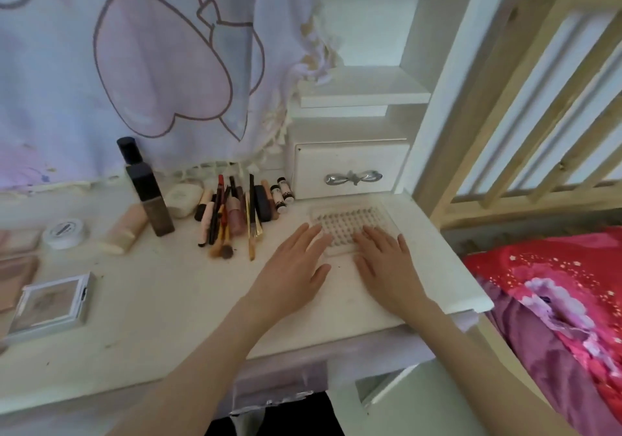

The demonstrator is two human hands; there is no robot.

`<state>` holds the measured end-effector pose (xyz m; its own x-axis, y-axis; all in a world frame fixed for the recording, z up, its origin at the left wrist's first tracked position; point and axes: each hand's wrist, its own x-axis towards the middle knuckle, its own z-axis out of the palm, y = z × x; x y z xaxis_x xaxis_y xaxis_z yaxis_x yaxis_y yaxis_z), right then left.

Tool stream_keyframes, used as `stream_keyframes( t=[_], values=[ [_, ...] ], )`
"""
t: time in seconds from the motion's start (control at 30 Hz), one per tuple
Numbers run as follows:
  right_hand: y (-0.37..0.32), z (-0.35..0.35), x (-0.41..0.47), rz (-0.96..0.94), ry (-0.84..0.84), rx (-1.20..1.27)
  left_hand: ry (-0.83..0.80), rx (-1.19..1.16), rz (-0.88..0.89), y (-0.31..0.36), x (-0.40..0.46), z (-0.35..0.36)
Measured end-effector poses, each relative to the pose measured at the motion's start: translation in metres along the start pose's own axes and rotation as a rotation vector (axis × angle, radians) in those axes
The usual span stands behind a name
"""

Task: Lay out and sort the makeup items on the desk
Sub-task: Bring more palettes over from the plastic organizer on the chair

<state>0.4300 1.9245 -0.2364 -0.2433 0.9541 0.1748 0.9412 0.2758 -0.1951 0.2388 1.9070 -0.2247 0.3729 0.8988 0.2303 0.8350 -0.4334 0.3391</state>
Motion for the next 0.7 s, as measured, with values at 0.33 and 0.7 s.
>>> stream_keyframes(
  t=[0.33,0.7],
  values=[
    [0.010,0.001,-0.012,0.221,0.261,0.298,0.073,-0.026,-0.066,0.009,0.016,0.028],
    [0.011,-0.008,-0.015,0.306,0.282,0.660,0.144,0.102,0.065,0.002,0.011,0.024]
  ],
)
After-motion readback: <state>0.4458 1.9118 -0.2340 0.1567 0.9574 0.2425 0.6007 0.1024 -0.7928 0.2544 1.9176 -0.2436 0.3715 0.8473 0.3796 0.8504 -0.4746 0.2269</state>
